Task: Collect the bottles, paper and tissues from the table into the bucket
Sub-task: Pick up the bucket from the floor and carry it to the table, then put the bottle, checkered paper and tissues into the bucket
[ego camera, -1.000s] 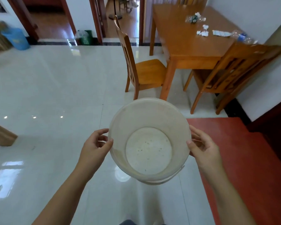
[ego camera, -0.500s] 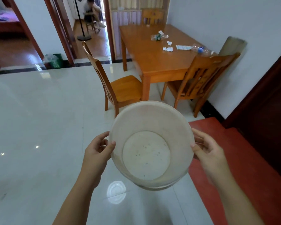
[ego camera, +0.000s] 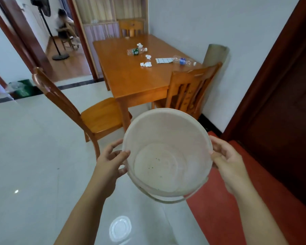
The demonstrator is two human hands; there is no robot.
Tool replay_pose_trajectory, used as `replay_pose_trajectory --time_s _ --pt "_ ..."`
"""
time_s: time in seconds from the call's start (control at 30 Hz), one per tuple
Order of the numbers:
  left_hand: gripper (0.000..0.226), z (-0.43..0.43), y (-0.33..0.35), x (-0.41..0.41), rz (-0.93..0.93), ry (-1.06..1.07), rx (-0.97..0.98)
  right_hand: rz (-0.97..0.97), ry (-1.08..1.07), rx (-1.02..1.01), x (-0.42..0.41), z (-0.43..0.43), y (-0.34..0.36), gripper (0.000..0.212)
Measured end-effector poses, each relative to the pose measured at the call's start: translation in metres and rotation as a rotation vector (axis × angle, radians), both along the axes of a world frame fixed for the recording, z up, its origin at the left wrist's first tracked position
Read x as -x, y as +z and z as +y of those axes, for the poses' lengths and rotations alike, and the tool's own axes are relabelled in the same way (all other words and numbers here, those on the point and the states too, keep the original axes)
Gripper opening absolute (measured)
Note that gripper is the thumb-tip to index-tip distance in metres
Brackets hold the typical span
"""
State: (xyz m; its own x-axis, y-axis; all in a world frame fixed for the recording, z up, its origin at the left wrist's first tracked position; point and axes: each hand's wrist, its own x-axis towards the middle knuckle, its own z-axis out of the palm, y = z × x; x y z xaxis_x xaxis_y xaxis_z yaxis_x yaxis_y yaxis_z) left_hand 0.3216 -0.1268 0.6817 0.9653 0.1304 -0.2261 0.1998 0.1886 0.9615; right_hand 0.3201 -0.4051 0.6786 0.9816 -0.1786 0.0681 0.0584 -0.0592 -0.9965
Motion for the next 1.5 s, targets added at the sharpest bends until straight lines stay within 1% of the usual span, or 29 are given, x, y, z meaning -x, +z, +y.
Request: replay_pose_trajectory --time_s 0.1,0.23,0.43,0.5,0.7,0.83,0.87,0.97,1.07,1.23,1.37,1.5 --pt "0.051 -0.030 0.005 -0.034 -0.037 -0.010 -0.033 0.000 0.000 -0.009 -0.034 -0.029 0.006 0.039" --pt "0.056 -0.057 0.008 -0.071 -0.101 0.008 -0.123 0.012 -0.007 -0.027 -0.071 -0.057 0.006 0.033" --pt "0.041 -0.076 0.002 -0.136 -0.153 -0.023 -0.206 0.036 -0.028 -0.058 -0.122 -0.081 -0.002 0.035" --pt "0.041 -0.079 -0.001 -0.162 -0.164 -0.012 -0.221 0.035 -0.047 -0.056 -0.147 -0.083 -0.005 0.035" --pt "0.034 -0.073 -0.006 -0.262 -0.200 0.076 -0.309 0.027 -0.025 -0.012 -0.254 -0.075 -0.004 0.037" --pt "0.021 -0.058 0.002 -0.336 -0.238 0.107 -0.343 0.025 0.018 0.022 -0.339 -0.061 0.009 0.036" --pt "0.021 -0.053 0.005 -0.353 -0.243 0.119 -0.344 0.022 0.031 0.023 -0.360 -0.057 0.013 0.035" --pt "0.024 -0.038 0.016 -0.399 -0.216 0.143 -0.303 0.015 0.062 0.039 -0.416 -0.044 0.021 0.033" --pt "0.034 -0.032 0.025 -0.436 -0.197 0.162 -0.257 0.004 0.093 0.071 -0.461 -0.035 0.023 0.034" --pt "0.042 -0.037 0.027 -0.476 -0.202 0.224 -0.268 0.002 0.140 0.070 -0.522 -0.032 0.025 0.040" --pt "0.045 -0.051 0.031 -0.512 -0.208 0.318 -0.294 0.015 0.177 0.044 -0.573 -0.038 0.020 0.035" --pt "0.055 -0.072 0.039 -0.550 -0.233 0.409 -0.321 0.007 0.255 0.040 -0.631 -0.050 0.023 0.035"
